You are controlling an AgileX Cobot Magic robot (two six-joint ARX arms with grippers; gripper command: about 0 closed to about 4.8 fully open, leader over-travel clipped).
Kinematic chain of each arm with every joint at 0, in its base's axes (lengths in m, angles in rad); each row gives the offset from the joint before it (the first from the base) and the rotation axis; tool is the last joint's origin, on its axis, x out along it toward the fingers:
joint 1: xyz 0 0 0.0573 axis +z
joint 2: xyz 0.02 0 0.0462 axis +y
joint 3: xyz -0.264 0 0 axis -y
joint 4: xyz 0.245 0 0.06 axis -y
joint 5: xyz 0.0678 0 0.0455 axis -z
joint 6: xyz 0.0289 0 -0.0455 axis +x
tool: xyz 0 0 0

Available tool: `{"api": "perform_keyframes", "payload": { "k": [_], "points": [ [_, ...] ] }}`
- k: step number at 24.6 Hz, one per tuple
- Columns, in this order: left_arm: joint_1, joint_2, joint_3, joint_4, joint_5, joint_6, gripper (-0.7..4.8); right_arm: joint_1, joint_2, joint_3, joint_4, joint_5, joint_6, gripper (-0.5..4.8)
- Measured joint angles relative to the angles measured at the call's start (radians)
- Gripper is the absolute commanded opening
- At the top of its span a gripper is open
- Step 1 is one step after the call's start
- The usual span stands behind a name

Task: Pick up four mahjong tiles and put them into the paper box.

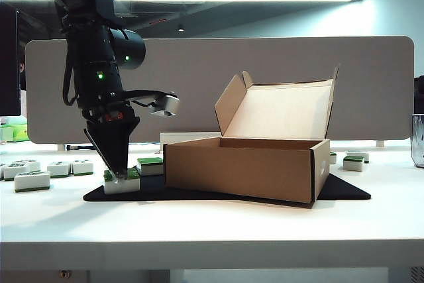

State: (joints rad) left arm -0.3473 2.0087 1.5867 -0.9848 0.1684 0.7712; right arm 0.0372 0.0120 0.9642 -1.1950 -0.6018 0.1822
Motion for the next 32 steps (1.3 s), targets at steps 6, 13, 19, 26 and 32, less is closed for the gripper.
{"api": "perform_keyframes", "payload": {
  "k": [6, 13, 19, 26, 32],
  "points": [
    [0.0, 0.017, 0.001, 0.006, 0.0, 0.0, 3.66, 0.0, 0.0, 0.0, 0.0, 0.0, 0.0, -0.01],
    [0.0, 0.024, 0.008, 0.012, 0.003, -0.001, 2.45, 0.0, 0.0, 0.0, 0.0, 0.016, -0.005, -0.01],
    [0.0, 0.024, 0.008, 0.011, 0.003, -0.047, 2.51, 0.0, 0.0, 0.0, 0.0, 0.041, -0.005, -0.01],
    [0.0, 0.025, 0.007, 0.012, 0.008, -0.05, 2.68, 0.0, 0.0, 0.0, 0.0, 0.043, -0.005, -0.01],
    [0.0, 0.02, 0.01, 0.007, 0.007, -0.11, 2.68, 0.0, 0.0, 0.0, 0.0, 0.05, -0.02, -0.01]
  ]
}}
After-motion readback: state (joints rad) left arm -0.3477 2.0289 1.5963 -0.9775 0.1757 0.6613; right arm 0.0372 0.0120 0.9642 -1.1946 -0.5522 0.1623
